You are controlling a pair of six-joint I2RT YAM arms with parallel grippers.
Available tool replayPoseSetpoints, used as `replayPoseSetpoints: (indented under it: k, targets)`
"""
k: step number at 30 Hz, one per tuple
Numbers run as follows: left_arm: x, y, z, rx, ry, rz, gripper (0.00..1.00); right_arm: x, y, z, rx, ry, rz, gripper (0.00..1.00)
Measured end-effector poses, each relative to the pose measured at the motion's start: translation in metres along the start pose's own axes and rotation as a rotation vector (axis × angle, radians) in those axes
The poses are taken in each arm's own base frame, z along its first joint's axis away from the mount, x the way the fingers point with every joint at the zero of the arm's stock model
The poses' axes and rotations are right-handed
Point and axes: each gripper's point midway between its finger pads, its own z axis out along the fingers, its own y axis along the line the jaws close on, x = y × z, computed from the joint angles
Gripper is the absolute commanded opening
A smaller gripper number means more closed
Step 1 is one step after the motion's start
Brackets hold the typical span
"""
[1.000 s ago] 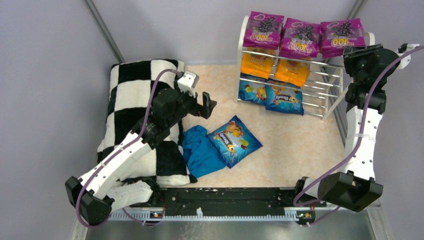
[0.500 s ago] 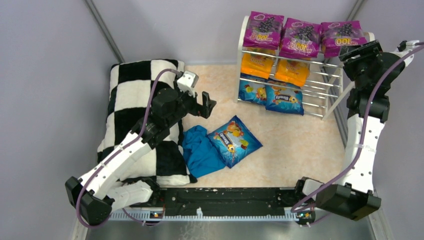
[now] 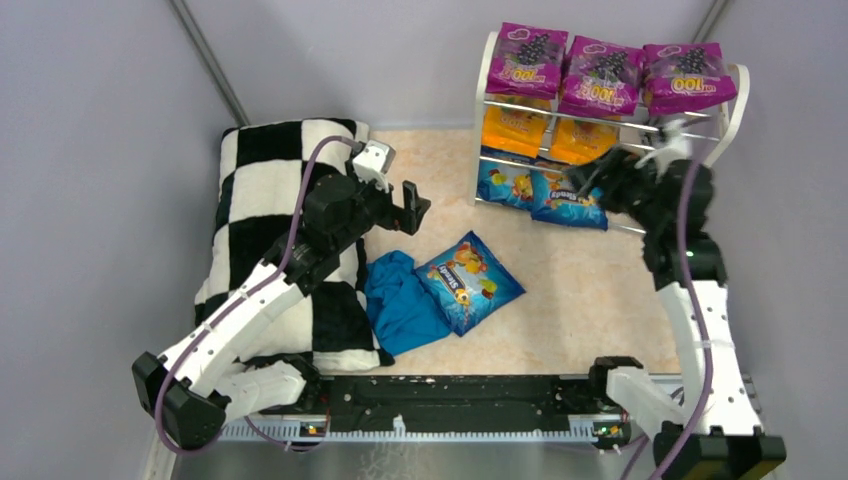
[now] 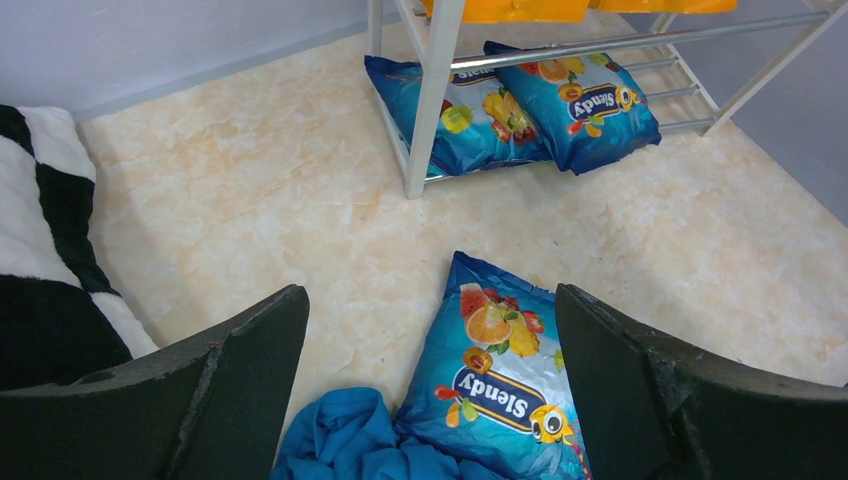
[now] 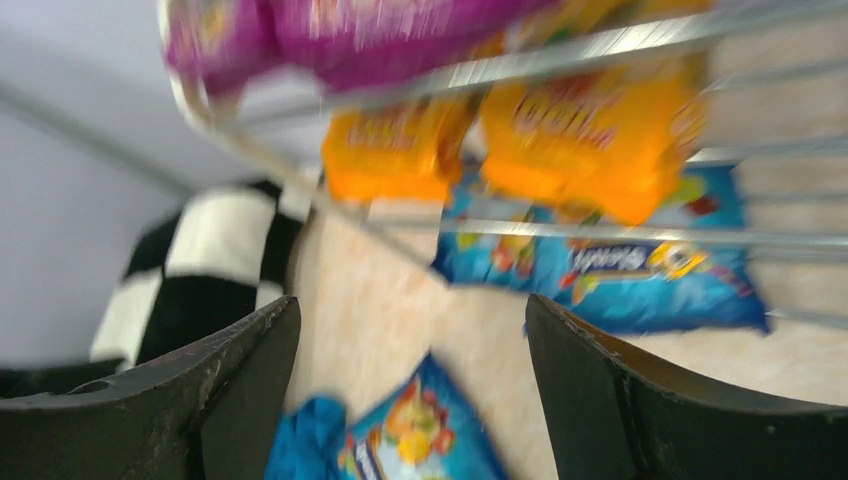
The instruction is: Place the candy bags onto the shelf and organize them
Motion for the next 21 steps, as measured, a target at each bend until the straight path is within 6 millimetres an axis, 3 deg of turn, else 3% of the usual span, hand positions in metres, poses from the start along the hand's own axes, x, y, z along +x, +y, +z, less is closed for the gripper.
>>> replayPoseSetpoints:
  k: [4, 7, 10, 13, 15, 18, 21]
  targets:
    - [0.005, -0.001, 0.004, 0.007, 0.016, -0.004, 0.99, 0.121, 0.014, 0.020, -0.102, 0.321, -0.025, 0.83]
    - [0.009, -0.003, 0.007, 0.018, 0.032, -0.013, 0.99, 0.229, 0.016, 0.012, -0.140, 0.609, -0.060, 0.83]
    - [0.015, -0.005, 0.011, 0.028, 0.050, -0.035, 0.99, 0.294, 0.007, -0.001, -0.150, 0.773, -0.078, 0.84]
    - [0.023, -0.011, 0.016, 0.052, 0.078, -0.076, 0.99, 0.328, -0.017, -0.008, -0.093, 0.846, -0.073, 0.83]
    - [0.033, -0.018, 0.019, 0.082, 0.109, -0.117, 0.99, 0.335, -0.025, -0.005, -0.071, 0.847, -0.074, 0.80]
    - [0.058, -0.028, 0.021, 0.132, 0.176, -0.189, 0.99, 0.333, -0.036, 0.007, -0.044, 0.815, -0.062, 0.72]
    - [0.097, -0.039, 0.022, 0.180, 0.289, -0.275, 0.99, 0.319, -0.061, 0.025, 0.007, 0.733, 0.003, 0.69]
